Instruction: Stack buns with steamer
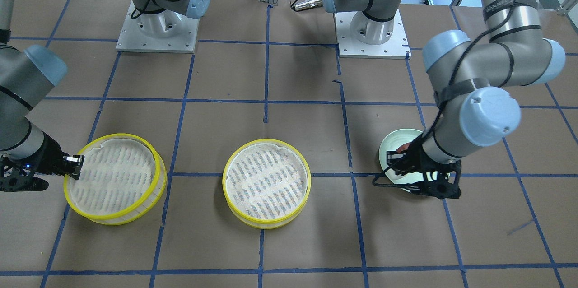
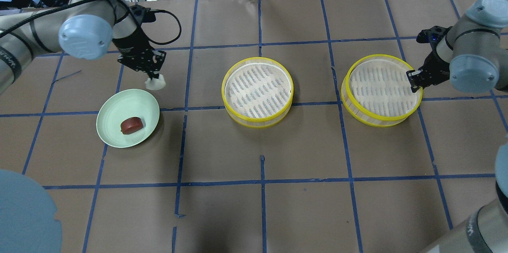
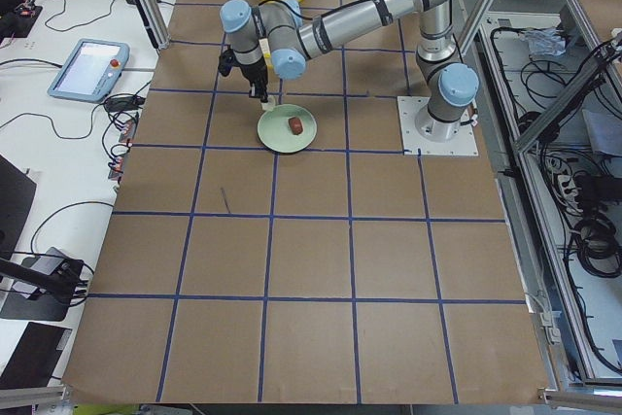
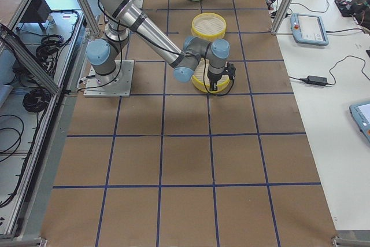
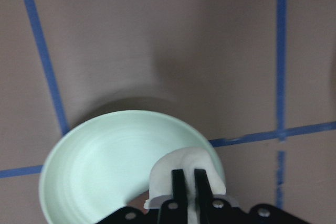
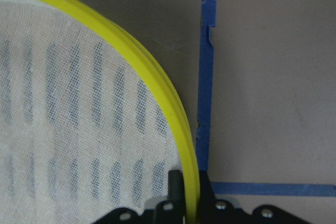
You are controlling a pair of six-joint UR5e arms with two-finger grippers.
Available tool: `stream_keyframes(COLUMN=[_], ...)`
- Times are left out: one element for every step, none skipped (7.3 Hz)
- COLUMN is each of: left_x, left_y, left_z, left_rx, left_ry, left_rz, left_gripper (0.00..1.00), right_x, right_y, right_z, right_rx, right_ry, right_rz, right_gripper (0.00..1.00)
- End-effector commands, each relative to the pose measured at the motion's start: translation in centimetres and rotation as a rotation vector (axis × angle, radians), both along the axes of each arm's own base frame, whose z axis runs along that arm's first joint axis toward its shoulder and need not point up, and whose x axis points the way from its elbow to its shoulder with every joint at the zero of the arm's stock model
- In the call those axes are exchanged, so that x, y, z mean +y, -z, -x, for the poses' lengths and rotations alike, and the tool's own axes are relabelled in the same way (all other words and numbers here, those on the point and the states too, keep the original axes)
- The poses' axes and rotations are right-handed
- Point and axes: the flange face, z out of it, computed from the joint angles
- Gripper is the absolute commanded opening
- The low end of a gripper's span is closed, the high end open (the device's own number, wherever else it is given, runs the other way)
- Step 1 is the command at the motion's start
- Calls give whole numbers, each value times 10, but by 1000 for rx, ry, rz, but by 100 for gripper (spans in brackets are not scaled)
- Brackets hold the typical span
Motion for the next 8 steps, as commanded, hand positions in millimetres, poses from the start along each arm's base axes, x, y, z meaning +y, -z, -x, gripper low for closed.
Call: stream_keyframes(left_x=[21, 19, 15, 16, 18, 18, 15, 12], left_y=[3, 6, 12, 12, 10, 9, 10, 18], left_z=[114, 138, 146, 146, 144, 141, 123, 93], left_rx=[229, 344, 382, 386, 373, 354, 229, -3], left_ry=[-171, -251, -331, -371, -374, -359, -316, -59], left_rz=[-39, -42, -63, -84, -84, -75, -13, 67], left_gripper=[16, 17, 40, 99, 100, 100, 100, 100], right_x=[-1, -5, -14, -22, -25, -24, -25, -34], right_y=[-5, -11, -26, -40, -47, -64, -80, -92], right_z=[0, 2, 5, 10, 12, 7, -7, -42], right_rx=[1, 7, 17, 38, 44, 47, 34, 31], right_ry=[0, 2, 6, 16, 16, 24, 78, 110], right_rz=[11, 24, 52, 67, 76, 91, 92, 90], right_gripper=[20, 19, 19, 19, 19, 19, 19, 18])
